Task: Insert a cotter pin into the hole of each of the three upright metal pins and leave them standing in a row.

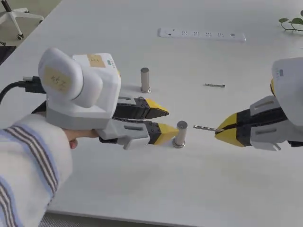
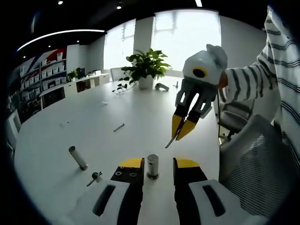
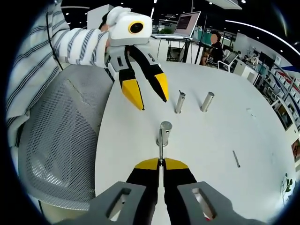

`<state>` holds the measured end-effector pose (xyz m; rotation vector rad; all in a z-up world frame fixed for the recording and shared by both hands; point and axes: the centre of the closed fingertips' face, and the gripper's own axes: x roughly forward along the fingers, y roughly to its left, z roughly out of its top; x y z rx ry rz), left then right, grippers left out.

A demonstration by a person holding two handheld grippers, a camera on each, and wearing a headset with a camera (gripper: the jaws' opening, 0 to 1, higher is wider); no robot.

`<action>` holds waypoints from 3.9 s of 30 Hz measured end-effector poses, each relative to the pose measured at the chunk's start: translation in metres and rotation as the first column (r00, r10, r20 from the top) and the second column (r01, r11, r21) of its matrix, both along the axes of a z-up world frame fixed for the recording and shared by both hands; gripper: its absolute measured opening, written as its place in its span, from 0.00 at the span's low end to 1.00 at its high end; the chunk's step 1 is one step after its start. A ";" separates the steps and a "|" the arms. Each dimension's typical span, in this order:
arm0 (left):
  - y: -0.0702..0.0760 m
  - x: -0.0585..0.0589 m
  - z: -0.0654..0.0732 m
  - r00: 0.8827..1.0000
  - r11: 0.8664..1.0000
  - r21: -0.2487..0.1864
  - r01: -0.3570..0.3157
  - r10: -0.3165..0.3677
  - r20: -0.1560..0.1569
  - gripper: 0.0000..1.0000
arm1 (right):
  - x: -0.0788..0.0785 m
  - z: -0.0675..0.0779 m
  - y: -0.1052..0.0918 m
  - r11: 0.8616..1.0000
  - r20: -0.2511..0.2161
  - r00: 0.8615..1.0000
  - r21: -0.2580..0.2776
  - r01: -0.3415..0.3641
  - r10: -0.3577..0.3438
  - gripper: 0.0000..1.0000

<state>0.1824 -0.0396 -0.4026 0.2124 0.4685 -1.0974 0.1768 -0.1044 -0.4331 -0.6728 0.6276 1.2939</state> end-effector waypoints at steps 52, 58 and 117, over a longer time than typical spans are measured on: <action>-0.027 0.017 -0.033 0.993 0.977 0.178 0.118 -0.121 0.006 0.09 | 0.018 -0.023 0.045 0.999 -0.023 1.000 0.045 -0.016 0.017 0.00; -0.026 0.018 -0.033 0.992 0.974 0.192 0.120 -0.125 0.012 0.10 | 0.016 -0.022 0.043 0.998 -0.020 1.000 0.063 -0.002 0.003 0.00; 0.007 -0.004 -0.005 0.998 0.997 0.027 -0.067 0.067 0.001 0.82 | 0.012 -0.012 0.052 0.979 -0.094 0.990 0.163 0.122 -0.108 0.20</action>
